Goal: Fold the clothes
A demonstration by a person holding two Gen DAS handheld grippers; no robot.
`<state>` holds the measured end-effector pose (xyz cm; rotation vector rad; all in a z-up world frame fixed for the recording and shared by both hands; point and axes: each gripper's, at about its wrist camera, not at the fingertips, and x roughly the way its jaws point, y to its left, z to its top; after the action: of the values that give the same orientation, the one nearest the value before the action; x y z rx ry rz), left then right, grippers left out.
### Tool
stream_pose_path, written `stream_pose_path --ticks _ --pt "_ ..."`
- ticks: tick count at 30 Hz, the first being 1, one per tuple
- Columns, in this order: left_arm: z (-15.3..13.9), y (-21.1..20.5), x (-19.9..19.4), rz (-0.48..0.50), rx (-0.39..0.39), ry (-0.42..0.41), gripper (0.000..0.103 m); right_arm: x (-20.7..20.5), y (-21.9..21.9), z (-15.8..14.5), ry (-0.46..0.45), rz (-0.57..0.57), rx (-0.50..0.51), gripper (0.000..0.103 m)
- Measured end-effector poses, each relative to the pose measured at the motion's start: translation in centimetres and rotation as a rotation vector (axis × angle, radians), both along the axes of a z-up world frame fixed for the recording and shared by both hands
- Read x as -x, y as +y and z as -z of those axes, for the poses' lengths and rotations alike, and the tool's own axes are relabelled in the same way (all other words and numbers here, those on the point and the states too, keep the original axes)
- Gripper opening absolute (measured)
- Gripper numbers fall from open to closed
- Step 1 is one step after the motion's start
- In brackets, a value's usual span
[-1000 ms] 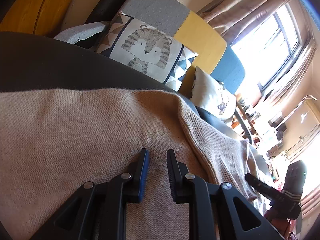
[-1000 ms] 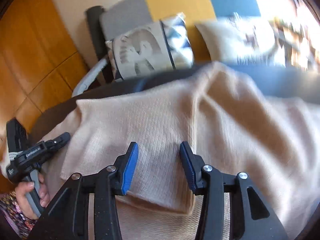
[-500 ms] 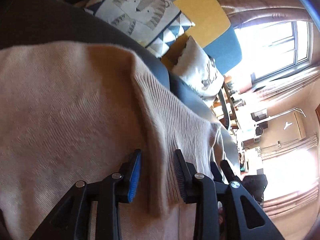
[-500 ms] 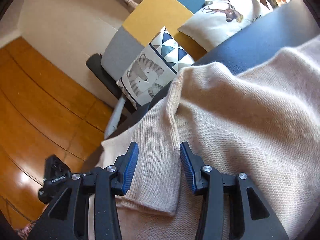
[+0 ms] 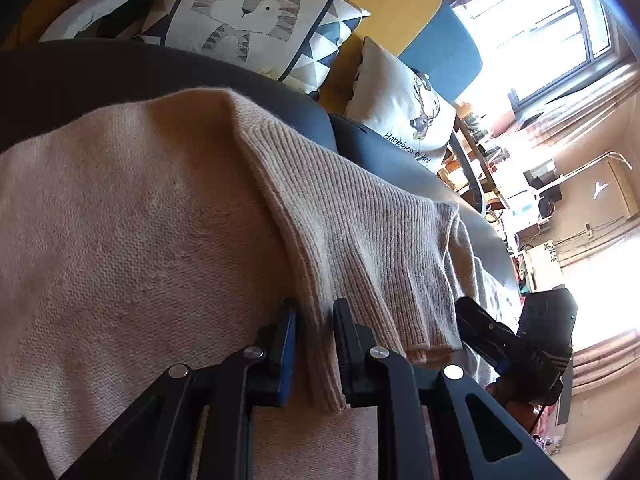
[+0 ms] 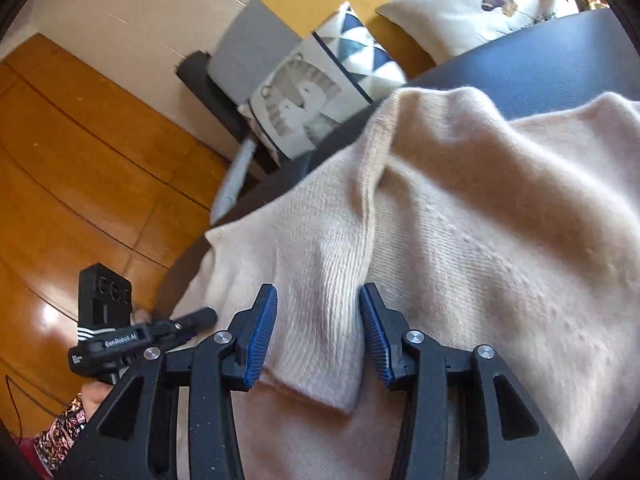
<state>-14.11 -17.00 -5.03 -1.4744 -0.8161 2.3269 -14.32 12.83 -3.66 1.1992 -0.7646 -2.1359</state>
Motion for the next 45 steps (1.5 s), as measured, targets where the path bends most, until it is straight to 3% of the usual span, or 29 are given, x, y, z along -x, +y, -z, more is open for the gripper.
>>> stream_pose_path --ticks 3,6,7,8,9,10,13,16,19,23,28,31,33,36,43,45 --pt "0.9 -0.7 -0.3 -0.007 -0.080 -0.017 0.010 -0.9 0.3 0.3 -0.071 0.003 0.037 0.046" --pt "1.4 -0.1 -0.7 0.005 -0.144 -0.032 0.018 -1.0 -0.3 0.5 -0.100 -0.004 0.042 0.046" --pt "1.4 0.2 -0.7 0.007 -0.139 -0.028 0.021 -0.8 -0.6 0.5 -0.100 -0.003 0.031 0.033" --pt "1.1 0.6 -0.7 0.016 -0.107 -0.019 0.021 -0.6 -0.9 0.7 -0.111 -0.005 0.013 0.010" --pt "0.7 0.9 -0.7 0.037 -0.061 -0.010 0.020 -0.5 -1.0 0.6 -0.109 0.003 0.003 0.010" --pt "0.3 1.2 -0.7 0.055 -0.005 0.001 0.006 -0.6 -0.9 0.5 -0.104 0.014 -0.005 0.010" --pt "-0.8 1.5 -0.9 0.096 0.078 0.046 0.004 -0.9 -0.6 -0.3 -0.070 0.049 -0.031 0.007" --pt "-1.7 0.3 -1.3 0.094 0.058 0.062 0.004 -1.9 0.3 -1.6 -0.012 0.074 -0.043 0.006" --pt "-1.3 -0.7 -1.6 0.102 0.064 0.036 0.004 -2.3 0.5 -1.3 -0.033 0.065 -0.020 0.006" --pt "0.3 -0.8 -2.1 0.113 0.083 0.007 0.004 -2.6 -0.1 0.7 -0.099 0.055 -0.088 0.006" --pt "0.5 -0.5 -3.1 0.106 0.111 0.053 0.007 -3.4 1.0 2.4 -0.045 0.098 0.016 0.004" --pt "0.3 -0.5 -3.6 0.072 0.113 0.055 0.008 -4.2 1.1 2.4 0.016 0.107 0.019 0.004" --pt "-0.1 -1.1 -3.9 -0.001 0.123 0.049 0.008 -4.2 1.2 2.4 0.024 0.107 0.024 0.005" --pt "-1.7 -1.1 -4.3 -0.138 0.223 0.109 0.008 -4.0 1.4 2.5 0.031 0.111 0.040 0.006" --pt "-4.3 6.2 -0.2 0.020 0.424 0.255 0.016 -3.5 1.7 2.7 0.034 0.116 0.067 0.006" --pt "-3.8 7.4 0.7 0.083 0.474 0.254 0.016 -3.4 1.7 2.7 0.036 0.116 0.070 0.006"
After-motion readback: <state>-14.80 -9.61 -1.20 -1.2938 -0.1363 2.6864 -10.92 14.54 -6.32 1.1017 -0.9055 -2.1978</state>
